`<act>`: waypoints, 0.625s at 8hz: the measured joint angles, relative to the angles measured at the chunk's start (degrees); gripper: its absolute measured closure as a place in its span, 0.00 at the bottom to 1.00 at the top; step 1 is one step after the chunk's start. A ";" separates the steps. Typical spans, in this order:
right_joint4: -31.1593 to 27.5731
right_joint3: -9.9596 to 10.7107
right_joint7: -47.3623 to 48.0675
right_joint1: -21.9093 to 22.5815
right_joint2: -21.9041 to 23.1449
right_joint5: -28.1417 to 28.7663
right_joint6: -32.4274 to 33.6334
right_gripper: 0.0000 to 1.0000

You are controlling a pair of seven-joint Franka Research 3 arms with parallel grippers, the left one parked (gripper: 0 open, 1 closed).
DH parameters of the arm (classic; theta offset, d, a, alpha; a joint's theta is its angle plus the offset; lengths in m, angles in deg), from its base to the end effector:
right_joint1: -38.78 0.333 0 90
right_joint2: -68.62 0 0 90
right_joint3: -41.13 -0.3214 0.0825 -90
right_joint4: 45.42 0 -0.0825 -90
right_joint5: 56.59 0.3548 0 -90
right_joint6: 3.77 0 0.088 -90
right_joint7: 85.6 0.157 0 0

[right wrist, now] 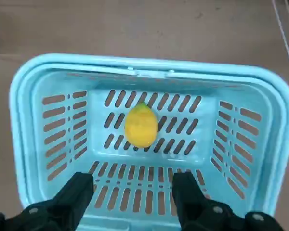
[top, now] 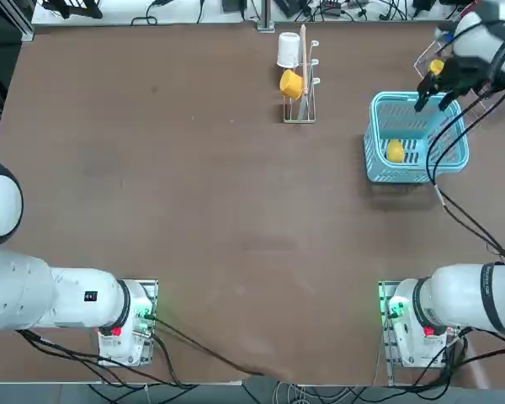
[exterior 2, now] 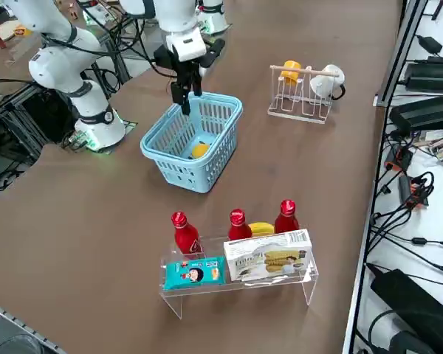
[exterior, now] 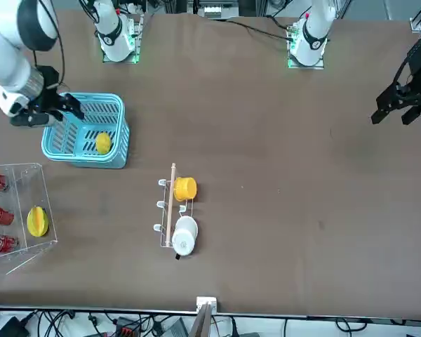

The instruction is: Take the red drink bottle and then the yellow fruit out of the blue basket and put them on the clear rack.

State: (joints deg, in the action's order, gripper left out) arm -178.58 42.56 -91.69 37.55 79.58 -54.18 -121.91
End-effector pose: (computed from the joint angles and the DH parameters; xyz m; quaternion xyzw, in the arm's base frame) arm 0.4405 -0.0164 0.3822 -0.9990 -0.0196 0.0338 0.0232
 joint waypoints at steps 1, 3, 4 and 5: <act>-3.36 -0.29 0.00 0.00 -0.12 -0.03 -4.66 0.00; -9.11 -0.61 0.00 0.01 -0.95 -0.04 -13.40 0.00; -11.24 -0.64 0.00 0.01 -1.74 -0.04 -16.97 0.00; -12.67 -0.65 0.00 0.01 -2.75 -0.04 -19.90 0.00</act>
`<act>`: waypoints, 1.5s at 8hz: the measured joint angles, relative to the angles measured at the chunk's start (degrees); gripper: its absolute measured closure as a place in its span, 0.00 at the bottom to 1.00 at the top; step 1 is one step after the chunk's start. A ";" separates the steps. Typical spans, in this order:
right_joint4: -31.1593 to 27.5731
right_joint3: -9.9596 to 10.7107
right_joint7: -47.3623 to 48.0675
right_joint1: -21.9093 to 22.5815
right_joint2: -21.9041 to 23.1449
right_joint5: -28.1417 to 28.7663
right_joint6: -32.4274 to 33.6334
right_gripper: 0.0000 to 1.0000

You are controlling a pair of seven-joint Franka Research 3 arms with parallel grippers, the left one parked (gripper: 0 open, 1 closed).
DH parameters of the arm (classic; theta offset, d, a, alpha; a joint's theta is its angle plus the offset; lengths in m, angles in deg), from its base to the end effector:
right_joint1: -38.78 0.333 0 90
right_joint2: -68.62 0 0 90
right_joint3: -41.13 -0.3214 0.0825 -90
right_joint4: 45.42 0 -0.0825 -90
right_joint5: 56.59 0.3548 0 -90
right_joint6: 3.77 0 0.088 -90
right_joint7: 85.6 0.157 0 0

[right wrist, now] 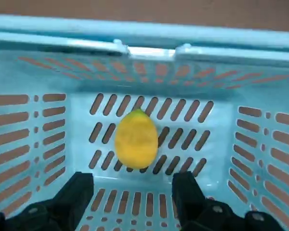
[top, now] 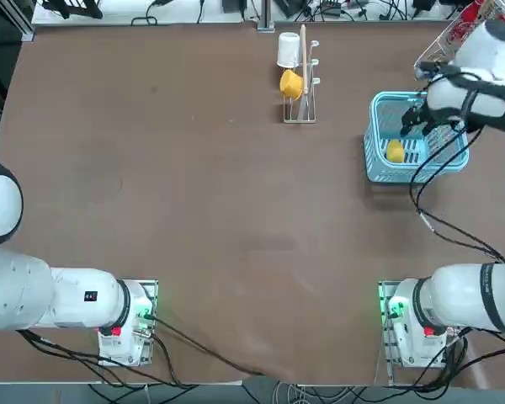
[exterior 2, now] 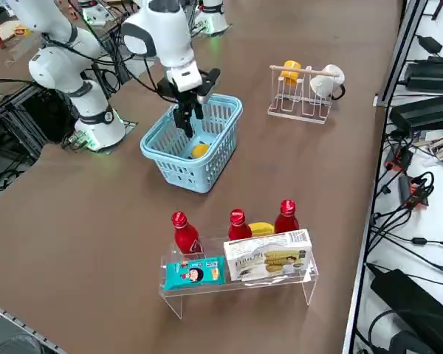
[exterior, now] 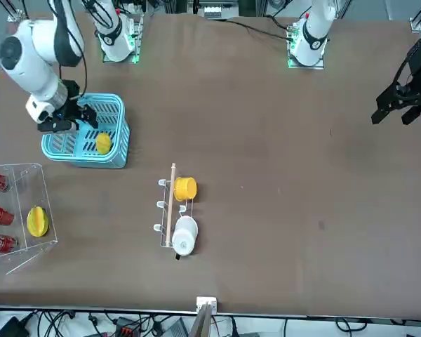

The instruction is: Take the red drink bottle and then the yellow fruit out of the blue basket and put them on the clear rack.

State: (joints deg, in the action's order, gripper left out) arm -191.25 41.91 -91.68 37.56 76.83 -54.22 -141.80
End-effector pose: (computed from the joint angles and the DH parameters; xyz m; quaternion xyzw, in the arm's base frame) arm 0.4248 -0.0131 0.3001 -0.9997 -0.0203 -0.0046 0.0146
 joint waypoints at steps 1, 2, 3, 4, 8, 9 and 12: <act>-1.25 -0.01 0.00 0.00 -1.10 0.00 -3.20 0.00; -2.43 -0.02 0.00 0.01 -2.33 0.00 -6.45 0.00; -3.17 -0.03 0.00 0.02 -3.48 0.00 -8.84 0.00; -3.51 -0.04 0.00 0.04 -4.56 0.00 -10.59 0.00; -3.67 -0.26 0.47 1.79 -9.55 -0.01 -16.82 0.00; -3.67 -0.27 1.08 2.25 -10.57 -0.01 -17.84 0.00; -3.67 -0.27 1.36 2.52 -12.17 -0.01 -19.22 0.00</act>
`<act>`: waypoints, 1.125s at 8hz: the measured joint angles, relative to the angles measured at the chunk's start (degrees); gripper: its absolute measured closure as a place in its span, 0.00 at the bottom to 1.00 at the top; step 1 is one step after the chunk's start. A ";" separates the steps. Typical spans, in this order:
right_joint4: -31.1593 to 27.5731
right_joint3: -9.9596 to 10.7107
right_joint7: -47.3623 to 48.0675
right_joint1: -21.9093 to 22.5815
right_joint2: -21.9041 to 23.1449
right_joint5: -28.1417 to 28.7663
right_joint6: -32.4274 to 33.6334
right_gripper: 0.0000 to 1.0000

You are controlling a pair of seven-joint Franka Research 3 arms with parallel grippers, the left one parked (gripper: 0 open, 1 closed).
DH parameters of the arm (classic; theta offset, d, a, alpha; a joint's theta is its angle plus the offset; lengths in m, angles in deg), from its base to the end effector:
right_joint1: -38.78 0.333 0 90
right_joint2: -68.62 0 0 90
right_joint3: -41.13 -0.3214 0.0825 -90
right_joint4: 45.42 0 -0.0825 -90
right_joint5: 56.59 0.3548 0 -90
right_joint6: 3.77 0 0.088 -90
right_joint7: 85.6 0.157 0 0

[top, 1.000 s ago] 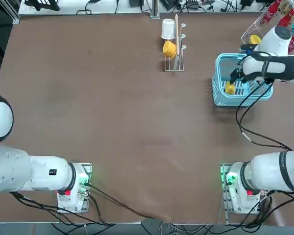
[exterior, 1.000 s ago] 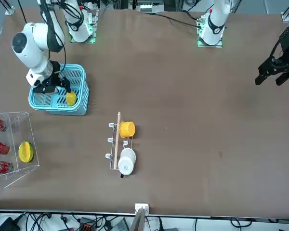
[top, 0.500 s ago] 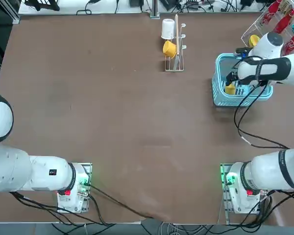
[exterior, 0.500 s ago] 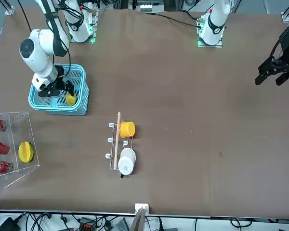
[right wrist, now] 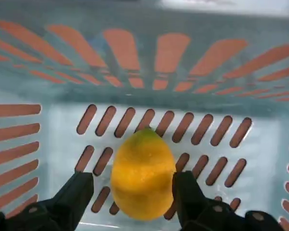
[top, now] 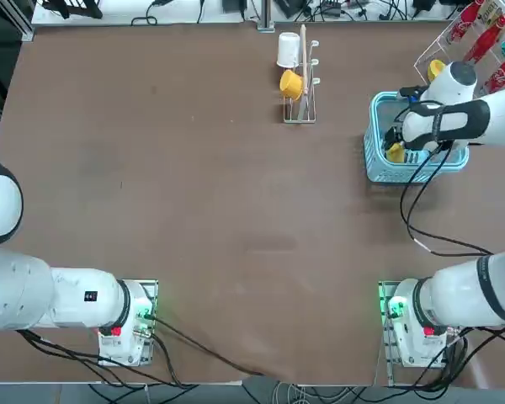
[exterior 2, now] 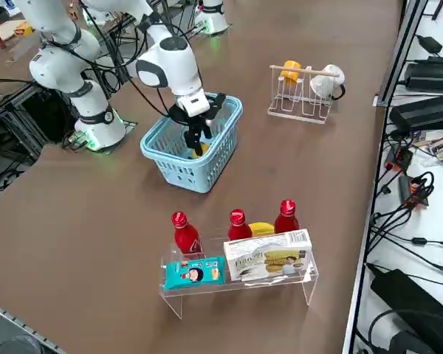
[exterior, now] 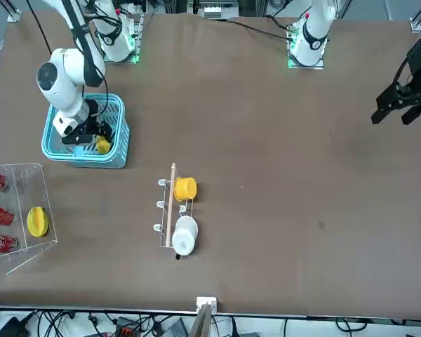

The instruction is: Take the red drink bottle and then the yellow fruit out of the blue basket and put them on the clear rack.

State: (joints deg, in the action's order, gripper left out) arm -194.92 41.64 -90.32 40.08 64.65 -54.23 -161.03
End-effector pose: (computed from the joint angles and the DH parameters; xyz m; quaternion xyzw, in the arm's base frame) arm 0.4350 0.0051 0.2165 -0.9990 -0.0294 -0.0333 0.0071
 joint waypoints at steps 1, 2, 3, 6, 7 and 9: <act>0.00 0.00 0.03 0.00 -0.62 0.00 -0.69 0.00; 0.00 0.00 0.06 0.00 -1.39 0.00 -1.26 0.00; 0.00 0.00 0.07 0.00 -2.07 0.00 -1.99 0.00; 0.00 0.01 0.10 0.00 -4.32 0.00 -5.11 0.01; 0.00 0.01 0.11 0.01 -4.77 0.00 -5.54 0.02; 0.01 0.01 0.14 0.01 -4.88 0.00 -5.70 0.09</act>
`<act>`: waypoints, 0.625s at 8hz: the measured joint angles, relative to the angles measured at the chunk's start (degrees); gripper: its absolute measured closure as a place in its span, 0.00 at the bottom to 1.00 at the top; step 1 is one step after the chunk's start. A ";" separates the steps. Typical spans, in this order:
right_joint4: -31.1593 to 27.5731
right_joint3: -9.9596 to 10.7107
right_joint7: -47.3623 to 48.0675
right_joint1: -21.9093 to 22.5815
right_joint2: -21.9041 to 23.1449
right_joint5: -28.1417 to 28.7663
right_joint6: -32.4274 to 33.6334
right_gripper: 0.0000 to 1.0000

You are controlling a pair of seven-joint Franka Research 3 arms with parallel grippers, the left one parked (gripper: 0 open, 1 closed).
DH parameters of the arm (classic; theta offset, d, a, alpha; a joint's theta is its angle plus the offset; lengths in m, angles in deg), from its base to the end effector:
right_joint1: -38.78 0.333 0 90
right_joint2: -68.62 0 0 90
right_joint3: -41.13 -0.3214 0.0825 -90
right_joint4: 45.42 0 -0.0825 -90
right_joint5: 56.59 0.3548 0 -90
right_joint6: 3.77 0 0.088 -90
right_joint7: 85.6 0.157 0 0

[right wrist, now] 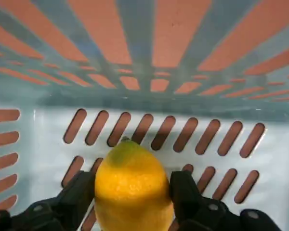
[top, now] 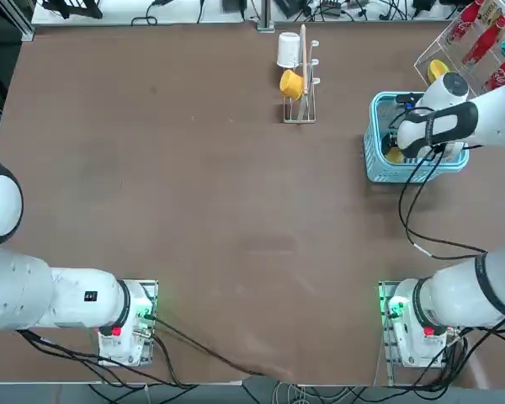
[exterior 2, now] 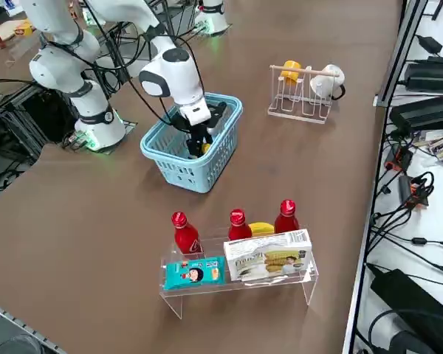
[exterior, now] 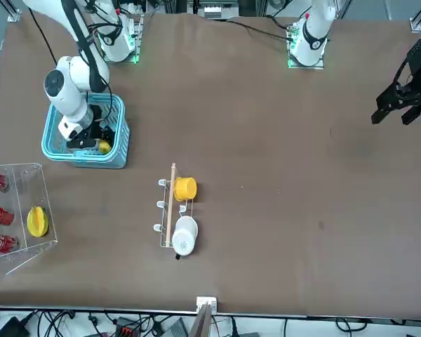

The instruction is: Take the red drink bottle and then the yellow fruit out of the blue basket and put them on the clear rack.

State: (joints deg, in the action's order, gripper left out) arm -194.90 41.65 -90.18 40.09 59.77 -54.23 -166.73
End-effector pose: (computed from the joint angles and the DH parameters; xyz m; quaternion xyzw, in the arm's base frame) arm 0.4390 0.0043 0.1892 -0.9988 -0.0275 -0.0406 0.0048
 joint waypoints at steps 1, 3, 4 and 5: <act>0.02 0.00 0.05 0.00 0.00 0.00 -0.04 0.15; 0.09 0.00 0.46 0.00 0.03 0.00 -0.05 0.15; 0.16 0.00 0.55 0.00 0.22 0.00 -0.04 0.16; 0.41 0.00 0.57 0.00 0.79 0.00 0.73 0.16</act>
State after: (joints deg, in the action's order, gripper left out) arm -194.49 41.65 -89.61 40.09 60.56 -54.23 -166.00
